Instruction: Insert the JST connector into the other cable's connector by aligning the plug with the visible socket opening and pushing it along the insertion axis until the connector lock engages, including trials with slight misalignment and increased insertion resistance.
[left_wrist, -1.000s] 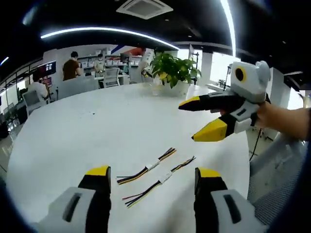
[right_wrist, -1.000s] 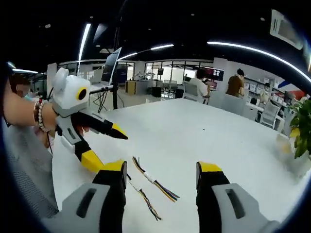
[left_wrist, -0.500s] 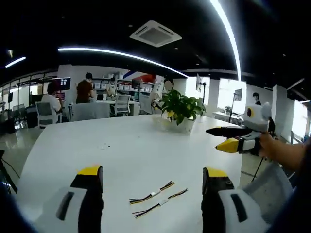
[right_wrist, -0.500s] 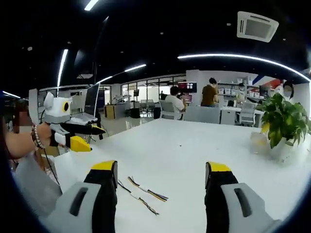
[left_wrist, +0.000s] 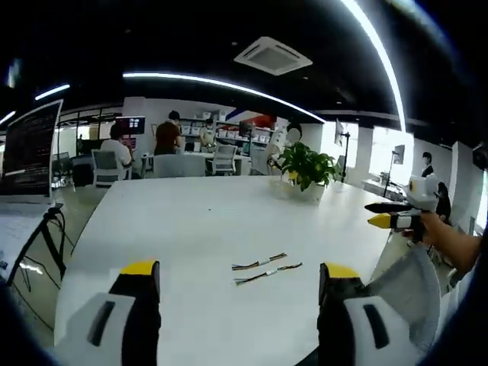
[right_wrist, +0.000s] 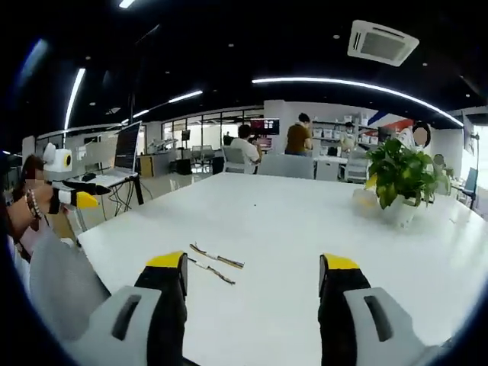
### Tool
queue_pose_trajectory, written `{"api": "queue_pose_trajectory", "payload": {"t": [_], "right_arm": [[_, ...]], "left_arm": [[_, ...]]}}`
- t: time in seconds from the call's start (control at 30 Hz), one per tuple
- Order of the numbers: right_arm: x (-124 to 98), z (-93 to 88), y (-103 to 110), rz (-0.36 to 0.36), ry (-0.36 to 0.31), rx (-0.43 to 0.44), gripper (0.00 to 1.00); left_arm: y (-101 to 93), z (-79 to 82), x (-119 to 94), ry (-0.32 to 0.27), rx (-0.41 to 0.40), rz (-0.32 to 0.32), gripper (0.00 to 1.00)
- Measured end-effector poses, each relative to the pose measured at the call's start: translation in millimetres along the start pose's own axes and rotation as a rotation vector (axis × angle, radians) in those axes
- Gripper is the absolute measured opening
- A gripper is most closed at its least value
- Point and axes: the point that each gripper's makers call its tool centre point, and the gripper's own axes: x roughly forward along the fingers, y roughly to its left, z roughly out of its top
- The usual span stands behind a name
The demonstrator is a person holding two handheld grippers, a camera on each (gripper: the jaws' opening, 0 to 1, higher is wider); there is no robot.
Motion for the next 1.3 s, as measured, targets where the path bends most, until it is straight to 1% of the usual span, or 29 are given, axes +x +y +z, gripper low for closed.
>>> {"api": "queue_pose_trajectory", "payload": {"t": [0.03, 0.07, 0.1, 0.13, 0.17, 0.23, 0.27, 0.33, 0.37, 0.4, 0.43, 0.47, 0.5, 0.53, 0.57, 0.6, 0.63, 0.67, 0.7, 0.73, 0.77, 0.8, 0.83, 0.9, 1.0, 1.03, 1.07, 1.13, 1.3], "right_arm": [[-1.0, -8.2, 2.8, 0.004, 0.031, -0.014, 0.66], [-1.0, -12.6, 6.9, 0.007, 0.028, -0.034, 0.66], [-0.9, -14.7, 8.8, 0.004, 0.024, -0.029, 0.65], [-1.5, -19.3, 10.3, 0.004, 0.037, -0.022, 0.65], [-1.7, -27.4, 13.2, 0.007, 0.071, -0.001, 0.65], [0.3, -35.8, 15.6, 0.003, 0.099, 0.021, 0.65], [2.7, -39.0, 16.8, 0.0, 0.105, 0.022, 0.65], [5.3, -46.4, 18.7, -0.003, 0.13, 0.024, 0.63], [6.2, -52.5, 19.4, -0.005, 0.156, 0.007, 0.62], [5.9, -55.3, 17.4, -0.013, 0.166, -0.008, 0.62], [6.1, -56.9, 17.2, -0.013, 0.171, -0.016, 0.62], [6.2, -58.2, 17.7, -0.009, 0.174, -0.014, 0.62], [6.8, -60.2, 19.1, -0.002, 0.18, -0.004, 0.62], [6.9, -61.7, 19.4, -0.003, 0.183, 0.003, 0.62], [7.7, -63.8, 19.5, -0.011, 0.188, -0.003, 0.62], [7.4, -66.0, 18.3, -0.018, 0.198, -0.023, 0.62], [8.0, -70.1, 17.2, -0.025, 0.214, -0.05, 0.61], [8.5, -73.7, 17.0, -0.025, 0.223, -0.059, 0.61], [9.4, -76.7, 17.4, -0.019, 0.226, -0.057, 0.61], [9.5, -79.8, 18.2, -0.007, 0.238, -0.02, 0.63], [9.7, -77.2, 16.3, -0.016, 0.226, -0.015, 0.65], [9.5, -76.1, 14.5, -0.022, 0.218, -0.013, 0.65], [9.6, -77.2, 13.9, -0.023, 0.22, -0.014, 0.63], [10.4, -81.0, 10.1, -0.038, 0.239, -0.005, 0.61], [10.7, -84.1, 8.3, -0.041, 0.25, 0.026, 0.61], [10.9, -83.7, 8.6, -0.037, 0.244, 0.036, 0.62], [11.0, -83.5, 9.2, -0.036, 0.243, 0.037, 0.62], [11.3, -83.0, 11.0, -0.03, 0.243, 0.033, 0.61], [11.9, -84.2, 10.9, -0.027, 0.247, 0.038, 0.61]], "left_arm": [[5.2, -3.4, -5.0, -0.004, 0.005, 0.033, 0.84], [8.8, -8.0, -10.0, -0.001, 0.009, 0.062, 0.85], [11.4, -16.0, -15.7, 0.01, 0.01, 0.079, 0.86], [11.4, -21.7, -18.8, 0.019, 0.002, 0.082, 0.86], [12.1, -30.6, -22.6, 0.044, -0.02, 0.085, 0.86], [8.9, -41.3, -24.0, 0.068, -0.068, 0.069, 0.87], [4.6, -51.5, -22.7, 0.099, -0.099, 0.046, 0.87], [4.5, -66.9, -21.1, 0.149, -0.109, 0.054, 0.87], [4.1, -69.8, -19.3, 0.153, -0.104, 0.058, 0.87], [1.1, -76.0, -17.0, 0.17, -0.108, 0.053, 0.87], [-4.7, -83.4, -16.5, 0.203, -0.12, 0.034, 0.87], [-14.6, -94.0, -13.5, 0.245, -0.126, -0.015, 0.87], [-19.3, -100.8, -11.8, 0.268, -0.124, -0.033, 0.87], [-21.6, -108.4, -11.0, 0.297, -0.112, -0.042, 0.86], [-20.4, -115.5, -11.0, 0.33, -0.123, -0.036, 0.85], [-19.7, -112.6, -10.5, 0.319, -0.163, -0.037, 0.85], [-15.6, -102.8, -7.4, 0.255, -0.185, -0.027, 0.86], [-13.5, -104.3, -7.6, 0.255, -0.172, -0.022, 0.86], [-11.8, -109.6, -7.5, 0.276, -0.174, -0.016, 0.86], [-11.8, -112.3, -7.7, 0.29, -0.177, -0.016, 0.86], [-16.3, -119.7, -8.3, 0.334, -0.209, -0.035, 0.86], [-16.3, -117.4, -6.1, 0.318, -0.217, -0.04, 0.86], [-13.5, -111.5, -4.3, 0.276, -0.206, -0.029, 0.84], [-7.0, -101.4, -4.6, 0.208, -0.187, 0.006, 0.77], [-8.6, -104.0, -4.9, 0.217, -0.219, 0.004, 0.77], [-7.3, -105.4, -5.1, 0.221, -0.231, 0.012, 0.76], [-5.8, -104.3, -5.6, 0.212, -0.242, 0.022, 0.76], [-4.1, -101.6, -5.3, 0.193, -0.244, 0.031, 0.77], [-3.4, -104.0, -5.6, 0.206, -0.247, 0.038, 0.77]]}}
